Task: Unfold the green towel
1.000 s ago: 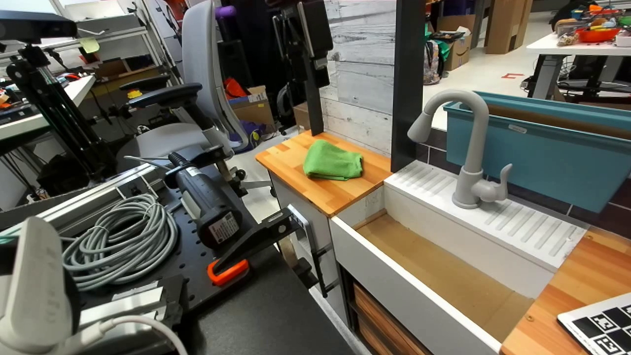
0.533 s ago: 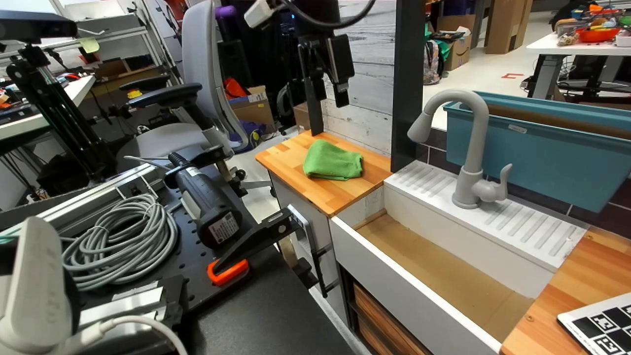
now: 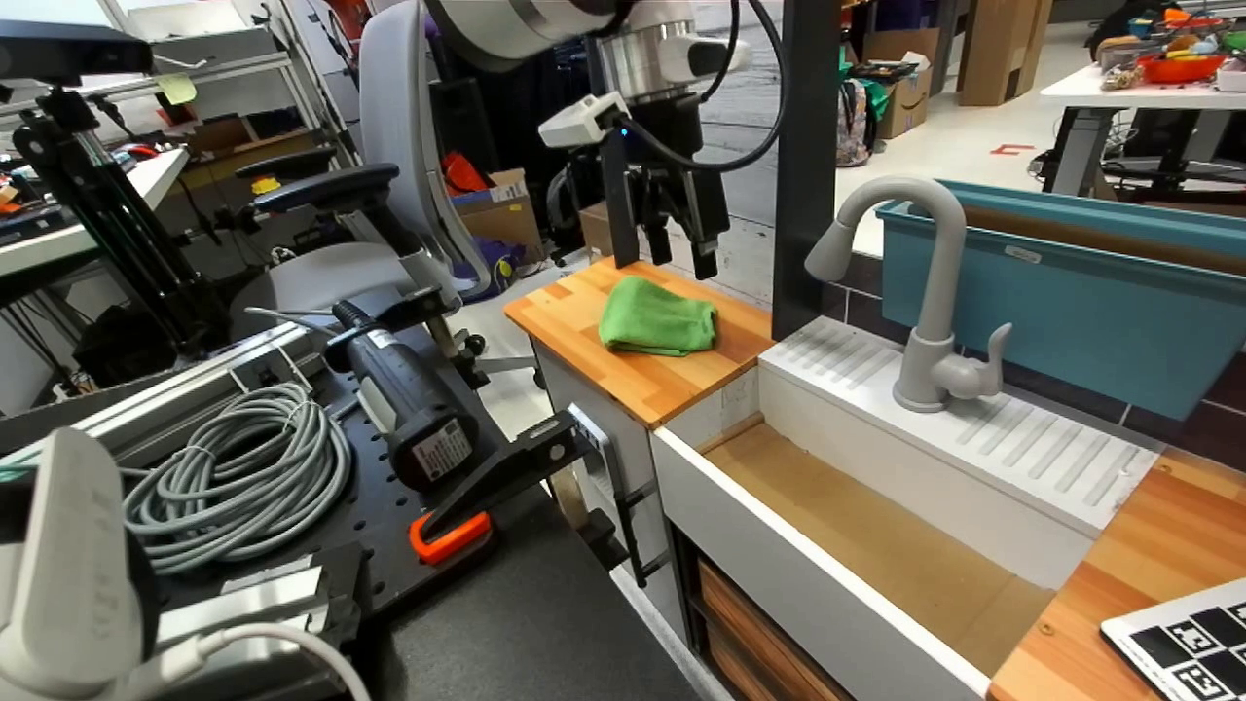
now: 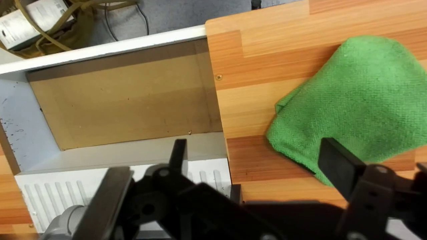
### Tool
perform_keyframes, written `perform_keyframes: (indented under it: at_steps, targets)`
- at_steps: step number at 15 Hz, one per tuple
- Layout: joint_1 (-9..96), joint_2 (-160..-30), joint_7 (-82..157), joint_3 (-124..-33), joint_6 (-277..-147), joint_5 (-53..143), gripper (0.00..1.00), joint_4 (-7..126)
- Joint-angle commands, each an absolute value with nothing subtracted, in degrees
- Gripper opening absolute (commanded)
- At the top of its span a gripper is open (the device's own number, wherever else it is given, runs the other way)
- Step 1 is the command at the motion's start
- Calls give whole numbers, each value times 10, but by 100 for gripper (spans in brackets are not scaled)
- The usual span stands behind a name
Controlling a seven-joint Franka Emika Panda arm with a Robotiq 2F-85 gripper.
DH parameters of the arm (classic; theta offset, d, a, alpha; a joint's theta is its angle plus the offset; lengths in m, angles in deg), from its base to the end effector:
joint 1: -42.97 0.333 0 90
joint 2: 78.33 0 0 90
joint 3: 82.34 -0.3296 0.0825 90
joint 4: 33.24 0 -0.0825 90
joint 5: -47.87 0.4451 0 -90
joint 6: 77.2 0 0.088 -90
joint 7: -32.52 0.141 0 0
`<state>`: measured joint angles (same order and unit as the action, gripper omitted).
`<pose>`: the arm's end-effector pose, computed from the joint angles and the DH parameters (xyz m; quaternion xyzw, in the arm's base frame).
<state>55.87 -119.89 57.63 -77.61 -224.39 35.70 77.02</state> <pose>0.6345 0.0870 0.0255 0.9947 -0.0466 -0.0159 0.0898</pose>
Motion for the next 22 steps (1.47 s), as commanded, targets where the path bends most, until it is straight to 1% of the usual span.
perform_keyframes:
  at_steps: [1, 9, 12, 13, 15, 21, 22]
  targets:
    - [577, -1271, 581, -758, -2237, 367, 100, 692]
    - [603, -1372, 607, -740, -2224, 376, 100, 579]
    - [603, -1392, 611, -738, -2219, 380, 95, 555]
    - [601, -1397, 607, -740, -2215, 382, 95, 548]
    - [601, -1406, 608, -738, -2208, 382, 100, 537]
    - [608, -1424, 607, -739, -2181, 378, 100, 510]
    - [611, -1426, 606, -738, -2178, 376, 93, 507]
